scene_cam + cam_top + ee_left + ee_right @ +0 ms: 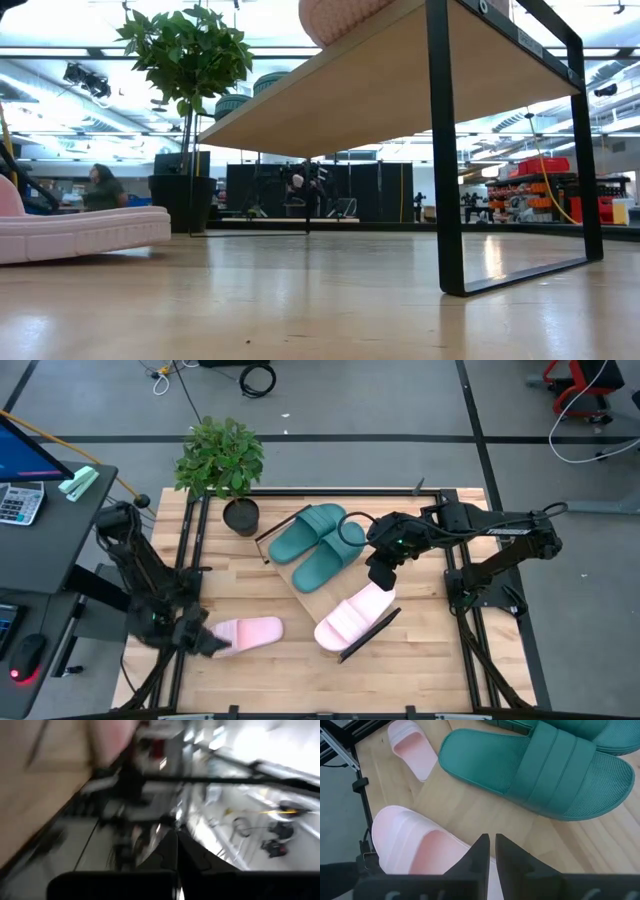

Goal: Pick and place slides into the shelf
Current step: Put the pink slide slipper on the shelf

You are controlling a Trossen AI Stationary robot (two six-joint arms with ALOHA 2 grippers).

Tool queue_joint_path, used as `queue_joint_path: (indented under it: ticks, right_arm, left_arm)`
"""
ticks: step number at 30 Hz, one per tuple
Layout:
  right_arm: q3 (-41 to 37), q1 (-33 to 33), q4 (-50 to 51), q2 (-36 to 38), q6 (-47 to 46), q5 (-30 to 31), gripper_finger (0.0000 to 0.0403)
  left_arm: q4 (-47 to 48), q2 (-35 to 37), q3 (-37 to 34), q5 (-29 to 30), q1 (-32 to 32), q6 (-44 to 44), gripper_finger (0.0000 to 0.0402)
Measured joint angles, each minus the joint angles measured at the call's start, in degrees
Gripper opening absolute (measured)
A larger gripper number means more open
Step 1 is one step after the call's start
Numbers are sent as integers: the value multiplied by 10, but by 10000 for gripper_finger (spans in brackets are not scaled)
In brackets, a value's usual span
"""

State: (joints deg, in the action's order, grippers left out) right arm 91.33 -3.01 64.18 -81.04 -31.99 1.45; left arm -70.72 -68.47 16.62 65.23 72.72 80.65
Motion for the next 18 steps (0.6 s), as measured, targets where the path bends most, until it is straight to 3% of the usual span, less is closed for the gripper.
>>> queue_joint_path:
  ticks: [4,6,9,12,18]
  right_arm:
    - [0,0,0,0,6,0,36]
    - [0,0,0,0,6,0,36]
    - [0,0,0,0,7,0,36]
    - [0,0,0,0,7,-1,36]
    - [0,-2,0,0,10,-6,36]
  left_arm:
    - [-186,1,19,-46,-78,-264,2]
    - [-183,20,47,-99,-123,-353,2]
    - [-124,48,99,-206,-189,-416,2]
    - [50,75,166,-289,-248,-417,2]
    - [653,82,375,-392,-348,-277,3]
